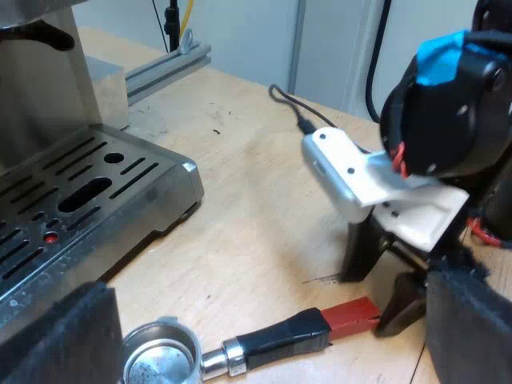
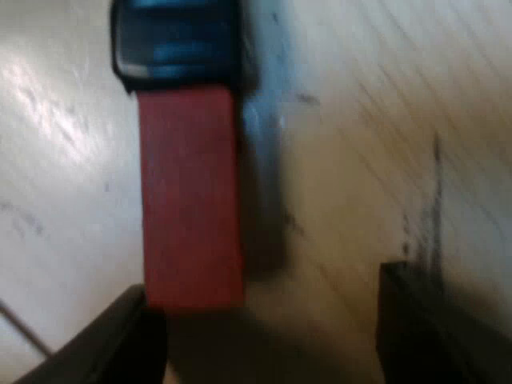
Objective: Grind coffee beans and then tamp
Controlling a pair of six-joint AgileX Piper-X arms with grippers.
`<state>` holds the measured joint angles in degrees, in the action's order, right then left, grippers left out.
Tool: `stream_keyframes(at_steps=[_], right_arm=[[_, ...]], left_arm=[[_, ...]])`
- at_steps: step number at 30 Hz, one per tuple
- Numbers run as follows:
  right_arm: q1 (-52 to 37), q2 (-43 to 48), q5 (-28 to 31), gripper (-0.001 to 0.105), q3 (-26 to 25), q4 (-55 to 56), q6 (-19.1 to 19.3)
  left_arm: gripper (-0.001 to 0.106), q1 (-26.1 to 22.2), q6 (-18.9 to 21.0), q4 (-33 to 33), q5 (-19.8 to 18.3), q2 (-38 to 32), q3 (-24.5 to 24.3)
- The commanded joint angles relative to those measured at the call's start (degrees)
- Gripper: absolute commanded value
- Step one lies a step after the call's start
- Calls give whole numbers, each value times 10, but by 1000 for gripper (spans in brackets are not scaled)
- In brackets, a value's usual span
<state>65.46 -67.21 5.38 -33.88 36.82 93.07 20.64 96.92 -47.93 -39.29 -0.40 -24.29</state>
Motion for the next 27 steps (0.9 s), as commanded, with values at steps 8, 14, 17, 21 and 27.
stream_keyframes(at_steps=[8,14,17,21,27], right_arm=[[1,130,-5,58,-2,31,-3],[1,247,-5,58,-2,-79,3],[6,264,-3,58,-2,-144,43],[23,269,5,64,-2,-212,104],[52,267,43,70,-2,-233,136]], left_arm=[[79,3,1,2,2,-33,-3],[79,3,1,2,2,-33,-3],[79,3,1,2,2,-33,-3],[79,3,1,2,4,-33,-3],[79,3,7,2,43,-33,-3]])
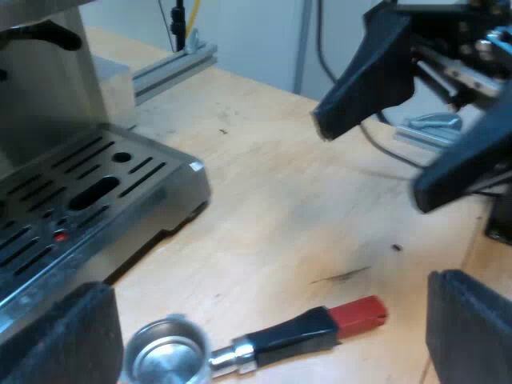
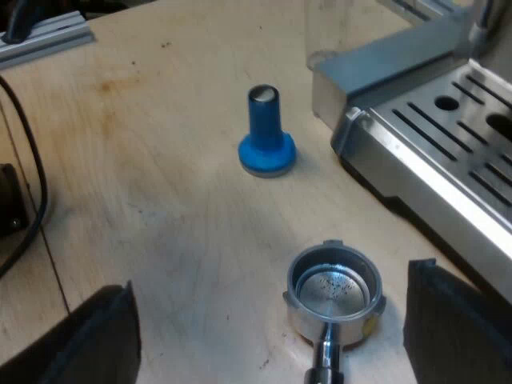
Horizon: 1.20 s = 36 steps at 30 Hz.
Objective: Grind coffee beans and then tamp
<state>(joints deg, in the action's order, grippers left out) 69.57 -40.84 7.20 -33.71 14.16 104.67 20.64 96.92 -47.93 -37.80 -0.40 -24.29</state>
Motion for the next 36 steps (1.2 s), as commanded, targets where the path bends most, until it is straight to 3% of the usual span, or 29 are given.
stream_keyframes(at_steps=[1,4,6,7,11,17,26,36], right_arm=[[16,4,31,70,-1,-7,20],[18,4,33,70,-1,-7,20],[21,4,33,70,1,-9,20],[21,4,33,70,1,-15,20],[21,4,32,70,1,-23,20],[21,4,32,70,1,-23,20],[21,4,28,70,1,-23,20],[21,4,15,70,1,-24,19]], left_arm=[[79,3,14,2,46,-33,-3],[79,3,53,2,98,-30,-3],[79,3,60,2,101,-28,-3],[79,3,92,0,130,-17,-3],[79,3,96,-5,209,5,-5],[79,3,96,-52,277,59,-28],[79,-26,96,-58,312,170,-37],[79,-105,68,5,272,286,-37]])
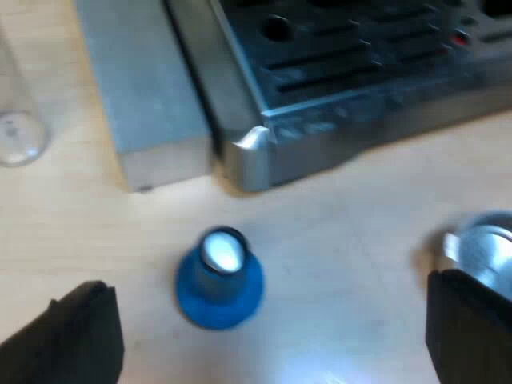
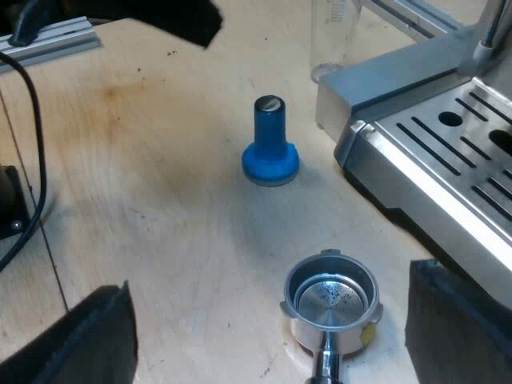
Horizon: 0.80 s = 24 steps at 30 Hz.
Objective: Grind coffee beans and then tamp
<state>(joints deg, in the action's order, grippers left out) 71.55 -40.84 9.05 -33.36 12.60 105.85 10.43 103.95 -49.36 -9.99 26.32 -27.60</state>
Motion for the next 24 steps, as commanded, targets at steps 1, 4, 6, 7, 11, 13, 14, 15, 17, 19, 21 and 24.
stream_keyframes(at_steps=[1,4,6,7,11,13,14,15,17,19,21,24], right_arm=[[1,4,-3,70,-3,-8,7],[1,4,-3,70,-3,-8,7],[1,4,-3,70,-3,-8,7],[1,4,-3,70,-3,-8,7],[1,4,-3,70,-3,-8,7],[1,4,-3,70,-3,-8,7],[1,4,-3,70,-3,-8,7],[1,4,-3,70,-3,-8,7],[1,4,-3,70,-3,-8,7],[1,4,-3,70,-3,-8,7],[1,4,-3,70,-3,-8,7],[1,4,-3,70,-3,-8,7]], left_arm=[[79,-3,-2,25,-17,34,-4],[79,4,-5,33,-27,68,-8],[79,10,-12,35,-26,91,-11],[79,15,-16,35,-22,109,-14],[79,26,-25,48,-11,172,-26],[79,26,-25,52,-4,200,-32],[79,26,-26,56,3,219,-34],[79,26,-26,59,3,225,-34],[79,26,-26,71,3,256,-35],[79,26,-26,78,3,280,-35],[79,26,-26,85,3,303,-35],[79,26,-31,94,3,335,-35]])
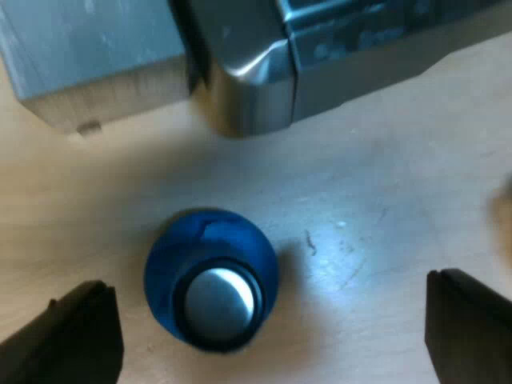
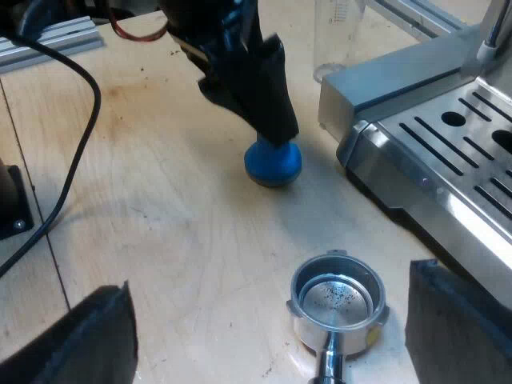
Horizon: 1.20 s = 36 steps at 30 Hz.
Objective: Grind coffee beans and then tamp
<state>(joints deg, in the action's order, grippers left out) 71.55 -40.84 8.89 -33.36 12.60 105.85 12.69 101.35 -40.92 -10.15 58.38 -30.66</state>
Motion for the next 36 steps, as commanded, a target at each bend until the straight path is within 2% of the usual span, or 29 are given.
stream_keyframes(at_steps=[1,8,13,15,17,21,24,27,28,29,30,36], right_arm=[[1,4,-2,70,-3,-8,7],[1,4,-2,70,-3,-8,7],[1,4,-2,70,-3,-8,7],[1,4,-2,70,-3,-8,7],[1,4,-2,70,-3,-8,7],[1,4,-2,70,-3,-8,7],[1,4,-2,70,-3,-8,7],[1,4,-2,70,-3,-8,7],[1,4,-2,70,-3,-8,7],[1,4,-2,70,-3,-8,7],[1,4,-2,70,-3,-8,7],[1,4,-2,70,-3,-8,7]], left_arm=[[79,3,-10,14,5,27,-4],[79,3,-14,51,15,79,-4],[78,3,-14,66,15,91,-4],[73,3,-14,69,15,91,-4],[63,3,-14,66,15,91,-4],[51,3,-14,57,15,91,-4],[38,3,-14,40,15,91,-4],[20,3,-14,26,15,91,-4],[19,3,-14,25,15,91,-4],[5,3,-16,18,15,91,-4],[0,3,-23,16,15,91,-4],[0,3,-31,6,15,91,-8]])
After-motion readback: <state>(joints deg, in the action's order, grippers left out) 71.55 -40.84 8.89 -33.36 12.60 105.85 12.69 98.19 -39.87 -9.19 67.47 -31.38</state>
